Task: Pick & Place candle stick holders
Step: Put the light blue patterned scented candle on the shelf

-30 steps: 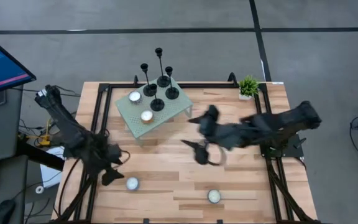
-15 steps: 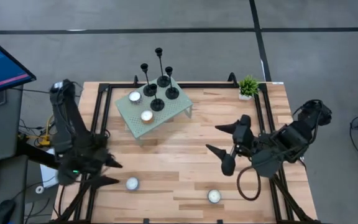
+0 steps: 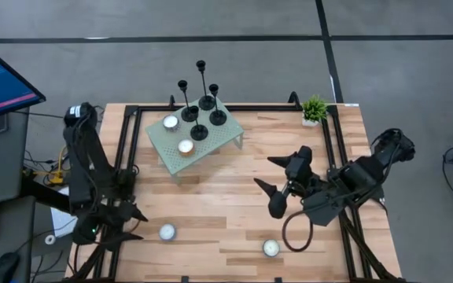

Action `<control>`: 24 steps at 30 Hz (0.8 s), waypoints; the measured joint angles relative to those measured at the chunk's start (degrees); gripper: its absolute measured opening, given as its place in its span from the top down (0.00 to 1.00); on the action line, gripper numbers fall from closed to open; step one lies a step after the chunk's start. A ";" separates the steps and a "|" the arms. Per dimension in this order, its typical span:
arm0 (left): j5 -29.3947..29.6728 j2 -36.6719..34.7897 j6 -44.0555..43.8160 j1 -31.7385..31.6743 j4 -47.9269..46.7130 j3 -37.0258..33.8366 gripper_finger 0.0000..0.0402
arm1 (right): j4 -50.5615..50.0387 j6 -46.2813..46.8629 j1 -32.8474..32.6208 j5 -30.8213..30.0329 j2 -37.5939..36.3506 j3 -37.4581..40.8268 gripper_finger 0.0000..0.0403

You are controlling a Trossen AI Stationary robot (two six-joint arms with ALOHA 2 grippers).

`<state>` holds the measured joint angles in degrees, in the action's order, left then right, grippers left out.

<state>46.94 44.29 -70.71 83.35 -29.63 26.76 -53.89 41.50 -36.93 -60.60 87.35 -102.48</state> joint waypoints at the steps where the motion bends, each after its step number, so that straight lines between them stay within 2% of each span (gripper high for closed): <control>1: 0.00 0.62 -0.02 0.00 0.15 -0.46 0.24 | -0.46 0.26 -0.16 -0.12 0.12 0.02 0.17; 7: 0.47 4.74 -0.08 -0.04 1.53 -3.15 0.24 | -0.52 2.10 -0.33 -0.07 0.11 0.04 0.17; 15: 6.55 9.19 -0.05 -0.57 5.10 -6.31 0.24 | -0.57 2.09 -0.26 -0.13 0.11 0.04 0.18; 24: 6.88 14.94 5.09 -3.88 17.59 -9.34 0.21 | -0.57 2.10 0.03 -0.11 0.11 0.04 0.18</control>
<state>53.82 59.23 -65.62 79.47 -12.04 17.42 -54.46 43.59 -36.90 -60.71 87.46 -102.43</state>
